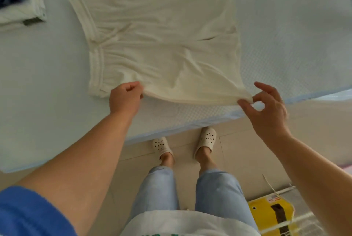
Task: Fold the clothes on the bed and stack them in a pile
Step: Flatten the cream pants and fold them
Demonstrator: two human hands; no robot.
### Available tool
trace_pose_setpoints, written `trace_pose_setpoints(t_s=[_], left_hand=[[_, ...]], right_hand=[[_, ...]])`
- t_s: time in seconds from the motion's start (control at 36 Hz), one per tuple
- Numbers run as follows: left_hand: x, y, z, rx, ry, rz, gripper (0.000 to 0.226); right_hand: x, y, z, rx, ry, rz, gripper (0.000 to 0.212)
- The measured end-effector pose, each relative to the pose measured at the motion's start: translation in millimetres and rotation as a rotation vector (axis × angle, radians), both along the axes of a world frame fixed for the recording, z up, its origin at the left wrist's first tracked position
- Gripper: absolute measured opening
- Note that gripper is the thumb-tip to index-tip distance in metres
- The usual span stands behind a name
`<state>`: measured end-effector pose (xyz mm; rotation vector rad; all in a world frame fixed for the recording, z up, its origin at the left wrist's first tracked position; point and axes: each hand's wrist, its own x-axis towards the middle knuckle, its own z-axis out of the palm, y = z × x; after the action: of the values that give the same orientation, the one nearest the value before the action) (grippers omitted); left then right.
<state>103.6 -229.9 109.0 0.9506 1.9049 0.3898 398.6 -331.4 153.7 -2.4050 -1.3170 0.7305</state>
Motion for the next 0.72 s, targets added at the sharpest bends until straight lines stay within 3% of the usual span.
trace_pose_setpoints(t_s=[0.14, 0.33, 0.5, 0.61, 0.72], left_hand=[[-6, 31, 21, 0.027, 0.141, -0.267, 0.039], [4, 82, 27, 0.113, 0.294, -0.291, 0.017], [31, 140, 20, 0.156, 0.477, -0.162, 0.018], [47, 178, 9, 0.112, 0.497, -0.158, 0.023], [59, 210, -4, 0.096, 0.459, -0.129, 0.017]], right_hand=[[10, 46, 23, 0.126, 0.124, -0.017, 0.019], [31, 131, 13, 0.211, 0.288, -0.061, 0.023], [62, 210, -16, -0.008, 0.552, 0.074, 0.022], [88, 260, -32, -0.156, 0.474, 0.176, 0.009], [105, 314, -41, -0.258, 0.384, 0.326, 0.012]])
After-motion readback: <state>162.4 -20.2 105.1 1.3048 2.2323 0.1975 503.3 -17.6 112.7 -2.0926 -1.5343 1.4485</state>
